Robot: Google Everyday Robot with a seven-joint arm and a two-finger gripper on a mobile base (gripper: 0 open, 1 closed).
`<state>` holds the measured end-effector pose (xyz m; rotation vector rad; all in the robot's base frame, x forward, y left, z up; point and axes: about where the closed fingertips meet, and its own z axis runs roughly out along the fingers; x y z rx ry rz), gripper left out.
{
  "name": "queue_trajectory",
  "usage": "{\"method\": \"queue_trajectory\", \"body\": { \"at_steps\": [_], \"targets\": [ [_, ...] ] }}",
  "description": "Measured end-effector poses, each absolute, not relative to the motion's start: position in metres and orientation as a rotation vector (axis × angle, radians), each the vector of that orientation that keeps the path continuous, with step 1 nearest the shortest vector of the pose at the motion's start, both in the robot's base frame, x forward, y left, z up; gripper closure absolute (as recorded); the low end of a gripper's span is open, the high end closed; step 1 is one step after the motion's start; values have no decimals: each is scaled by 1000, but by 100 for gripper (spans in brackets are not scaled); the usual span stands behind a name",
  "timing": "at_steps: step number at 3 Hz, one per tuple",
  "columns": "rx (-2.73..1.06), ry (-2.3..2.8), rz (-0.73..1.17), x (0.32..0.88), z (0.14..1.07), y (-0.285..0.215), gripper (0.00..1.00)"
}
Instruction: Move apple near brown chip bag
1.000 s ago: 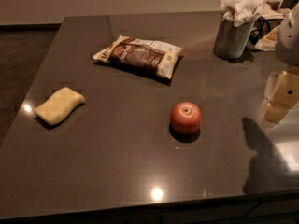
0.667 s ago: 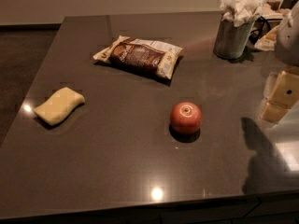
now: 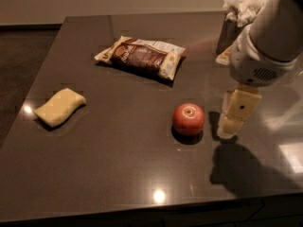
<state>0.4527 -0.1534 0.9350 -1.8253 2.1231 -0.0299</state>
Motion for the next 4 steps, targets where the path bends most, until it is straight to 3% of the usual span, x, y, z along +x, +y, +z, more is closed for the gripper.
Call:
{"method": "queue_trajectory", "body": {
  "at_steps": [3,4],
  "targets": [
    [-1916,1990,89,463,871,-92,0],
    [-1925,1988,100,464,863,-88,12]
  ]
}}
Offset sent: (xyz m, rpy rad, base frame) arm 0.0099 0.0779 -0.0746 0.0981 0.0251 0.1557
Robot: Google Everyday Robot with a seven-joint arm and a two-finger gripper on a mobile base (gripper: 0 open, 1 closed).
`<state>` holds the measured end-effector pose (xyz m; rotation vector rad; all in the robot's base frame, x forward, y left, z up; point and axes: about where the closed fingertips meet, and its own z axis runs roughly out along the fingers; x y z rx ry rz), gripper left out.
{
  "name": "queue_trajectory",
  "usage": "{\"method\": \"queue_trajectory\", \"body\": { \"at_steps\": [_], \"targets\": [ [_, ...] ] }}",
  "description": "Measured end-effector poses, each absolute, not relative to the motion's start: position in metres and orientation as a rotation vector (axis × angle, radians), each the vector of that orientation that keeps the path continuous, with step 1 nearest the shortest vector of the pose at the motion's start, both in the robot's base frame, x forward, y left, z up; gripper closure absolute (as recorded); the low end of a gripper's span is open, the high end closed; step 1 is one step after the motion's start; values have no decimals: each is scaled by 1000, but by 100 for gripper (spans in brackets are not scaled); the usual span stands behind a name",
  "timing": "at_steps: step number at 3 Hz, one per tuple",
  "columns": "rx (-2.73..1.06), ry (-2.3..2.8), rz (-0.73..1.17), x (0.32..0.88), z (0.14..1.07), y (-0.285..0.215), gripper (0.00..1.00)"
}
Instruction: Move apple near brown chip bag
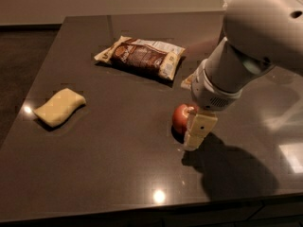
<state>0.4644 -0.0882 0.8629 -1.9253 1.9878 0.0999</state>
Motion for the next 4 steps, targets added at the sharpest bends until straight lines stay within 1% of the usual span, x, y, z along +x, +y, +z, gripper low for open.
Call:
{"method": "queue_trajectory", "body": {
  "at_steps": [2,3,4],
  "targets": [
    [-1926,2012,121,469,860,-88,58],
    [-1872,2071,130,486,866,-89,82],
    [-1721,2156,167,515,878,-89,100]
  ]
}}
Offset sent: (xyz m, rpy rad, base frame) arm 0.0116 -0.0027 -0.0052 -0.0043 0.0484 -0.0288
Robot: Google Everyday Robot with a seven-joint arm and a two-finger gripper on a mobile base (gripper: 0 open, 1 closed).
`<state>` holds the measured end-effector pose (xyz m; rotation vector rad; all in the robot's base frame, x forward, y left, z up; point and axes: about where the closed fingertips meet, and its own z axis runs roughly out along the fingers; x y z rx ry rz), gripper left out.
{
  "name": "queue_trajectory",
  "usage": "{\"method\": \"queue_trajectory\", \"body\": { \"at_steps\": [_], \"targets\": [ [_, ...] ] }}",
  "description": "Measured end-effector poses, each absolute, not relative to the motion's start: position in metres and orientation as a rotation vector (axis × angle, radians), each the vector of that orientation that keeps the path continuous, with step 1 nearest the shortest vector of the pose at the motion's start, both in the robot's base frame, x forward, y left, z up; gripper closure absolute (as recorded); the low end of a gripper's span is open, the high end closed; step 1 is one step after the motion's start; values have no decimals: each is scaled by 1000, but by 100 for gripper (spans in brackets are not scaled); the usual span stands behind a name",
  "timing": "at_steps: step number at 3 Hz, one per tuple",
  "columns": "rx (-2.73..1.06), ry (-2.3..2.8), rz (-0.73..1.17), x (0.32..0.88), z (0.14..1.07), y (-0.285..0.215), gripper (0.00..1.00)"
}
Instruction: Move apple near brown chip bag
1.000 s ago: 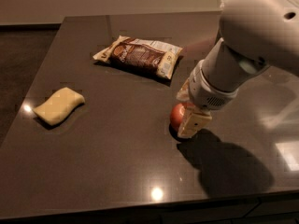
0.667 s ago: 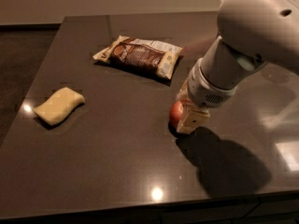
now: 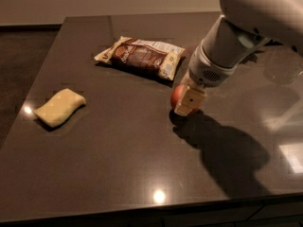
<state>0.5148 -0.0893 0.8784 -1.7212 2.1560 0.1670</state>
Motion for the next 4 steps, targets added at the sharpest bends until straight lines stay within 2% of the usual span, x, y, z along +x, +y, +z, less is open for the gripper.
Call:
{"method": "queue_trajectory", "body": {
  "at_steps": [2,3,4],
  "targets": [
    [-1410,2272,216,582,883,-90,100],
    [-1361,2288,204,598,878,-85,86],
    [-1335,2306,190,607,871,-83,62]
  ]
}}
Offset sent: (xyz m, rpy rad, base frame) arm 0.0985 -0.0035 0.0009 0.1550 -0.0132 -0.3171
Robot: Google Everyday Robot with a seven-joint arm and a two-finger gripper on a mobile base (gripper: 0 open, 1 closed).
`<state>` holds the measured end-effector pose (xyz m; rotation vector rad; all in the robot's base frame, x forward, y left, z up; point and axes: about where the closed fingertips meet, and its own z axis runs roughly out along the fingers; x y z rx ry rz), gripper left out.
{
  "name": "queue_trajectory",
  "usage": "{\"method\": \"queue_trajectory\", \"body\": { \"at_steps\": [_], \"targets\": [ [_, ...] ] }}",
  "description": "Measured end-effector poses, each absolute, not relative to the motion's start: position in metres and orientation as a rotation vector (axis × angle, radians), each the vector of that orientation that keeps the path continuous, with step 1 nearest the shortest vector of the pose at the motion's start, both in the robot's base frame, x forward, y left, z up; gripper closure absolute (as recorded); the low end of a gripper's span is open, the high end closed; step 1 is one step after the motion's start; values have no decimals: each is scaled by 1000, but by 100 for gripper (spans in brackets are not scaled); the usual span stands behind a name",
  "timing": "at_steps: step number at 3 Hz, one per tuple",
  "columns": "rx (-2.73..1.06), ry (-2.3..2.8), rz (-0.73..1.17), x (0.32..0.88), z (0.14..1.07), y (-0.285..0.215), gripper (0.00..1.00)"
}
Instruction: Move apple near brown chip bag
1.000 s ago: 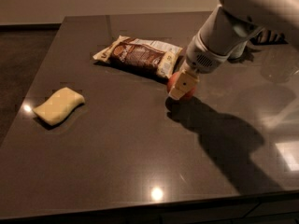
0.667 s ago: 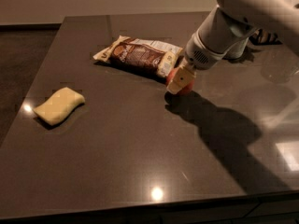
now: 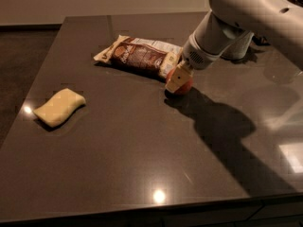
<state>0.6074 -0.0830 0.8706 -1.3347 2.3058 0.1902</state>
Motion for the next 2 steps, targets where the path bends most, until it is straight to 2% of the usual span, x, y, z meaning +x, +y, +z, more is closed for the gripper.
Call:
{"method": "queue_trajectory", "body": {
  "at_steps": [2],
  "targets": [
    [-1342,2286,161,607,867,-81,16]
  ]
}}
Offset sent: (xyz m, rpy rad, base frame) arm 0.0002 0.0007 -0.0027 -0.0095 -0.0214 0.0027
